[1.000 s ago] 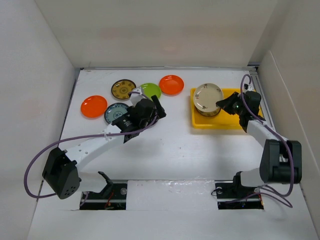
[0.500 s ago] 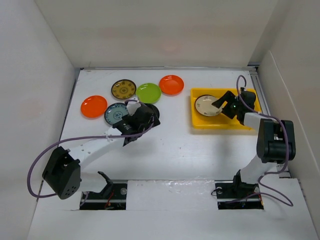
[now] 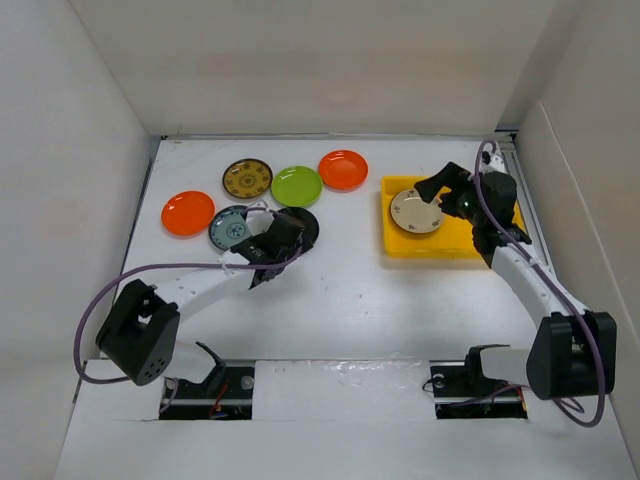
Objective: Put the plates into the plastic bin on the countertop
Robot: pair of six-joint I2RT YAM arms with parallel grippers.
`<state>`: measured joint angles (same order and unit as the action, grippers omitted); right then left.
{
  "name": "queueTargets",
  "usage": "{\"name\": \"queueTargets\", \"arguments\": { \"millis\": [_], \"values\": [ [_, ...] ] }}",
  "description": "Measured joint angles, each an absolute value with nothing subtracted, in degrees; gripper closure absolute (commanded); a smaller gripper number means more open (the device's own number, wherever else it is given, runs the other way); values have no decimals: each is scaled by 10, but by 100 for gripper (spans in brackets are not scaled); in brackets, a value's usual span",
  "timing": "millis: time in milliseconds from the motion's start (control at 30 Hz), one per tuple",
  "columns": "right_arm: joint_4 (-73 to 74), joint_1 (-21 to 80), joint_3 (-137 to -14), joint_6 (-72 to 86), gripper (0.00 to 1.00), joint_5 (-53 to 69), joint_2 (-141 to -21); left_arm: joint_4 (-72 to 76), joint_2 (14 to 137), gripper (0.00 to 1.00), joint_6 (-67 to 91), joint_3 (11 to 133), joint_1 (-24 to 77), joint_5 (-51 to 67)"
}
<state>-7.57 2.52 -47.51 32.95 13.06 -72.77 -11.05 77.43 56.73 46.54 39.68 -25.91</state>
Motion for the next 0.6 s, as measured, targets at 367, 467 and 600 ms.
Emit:
{"name": "queueTargets", "arguments": {
  "millis": [367,467,600],
  "values": [
    [-55,62,-460,310,0,215,-656,-40,882,3,644,435,366,-296],
    [-55,70,-460,304,0,230,-646,-23,888,5,662,435,366,-308],
    [-55,73,-459,302,0,241,-642,-10,900,16,680,437,366,-324]
  ]
}}
